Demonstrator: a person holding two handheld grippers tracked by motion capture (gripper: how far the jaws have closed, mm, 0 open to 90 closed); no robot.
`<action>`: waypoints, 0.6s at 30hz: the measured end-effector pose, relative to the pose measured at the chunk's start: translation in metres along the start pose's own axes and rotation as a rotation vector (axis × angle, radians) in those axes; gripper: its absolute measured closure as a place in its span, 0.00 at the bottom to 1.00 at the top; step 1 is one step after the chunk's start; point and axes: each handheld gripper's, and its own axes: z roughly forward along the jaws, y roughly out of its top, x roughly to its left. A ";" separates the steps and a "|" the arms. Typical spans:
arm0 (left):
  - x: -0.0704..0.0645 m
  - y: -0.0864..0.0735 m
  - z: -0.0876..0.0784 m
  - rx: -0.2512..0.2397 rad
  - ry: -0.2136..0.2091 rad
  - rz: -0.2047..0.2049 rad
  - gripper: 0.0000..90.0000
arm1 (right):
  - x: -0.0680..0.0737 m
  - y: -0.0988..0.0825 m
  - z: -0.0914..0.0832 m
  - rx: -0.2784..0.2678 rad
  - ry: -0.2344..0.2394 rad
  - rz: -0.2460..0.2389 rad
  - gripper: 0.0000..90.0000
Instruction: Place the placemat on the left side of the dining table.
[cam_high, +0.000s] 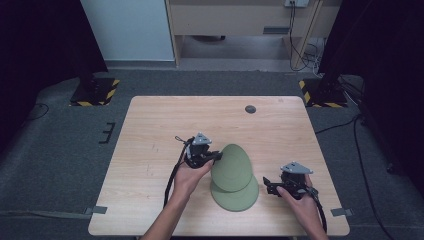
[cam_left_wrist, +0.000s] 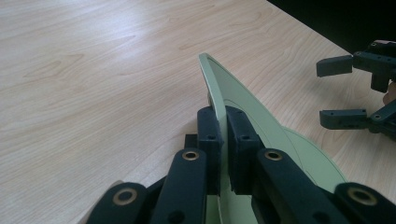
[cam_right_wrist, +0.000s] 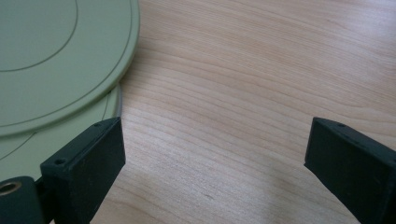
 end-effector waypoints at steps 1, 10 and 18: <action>0.000 0.001 0.000 -0.001 0.001 0.001 0.95 | 0.000 0.000 0.000 0.000 -0.001 -0.003 0.06; 0.003 0.003 -0.004 -0.002 0.006 0.007 0.95 | -0.004 -0.001 0.001 0.009 -0.015 0.012 0.06; 0.005 0.007 -0.008 -0.003 0.011 0.014 0.95 | -0.005 -0.002 0.003 0.020 -0.023 0.012 0.06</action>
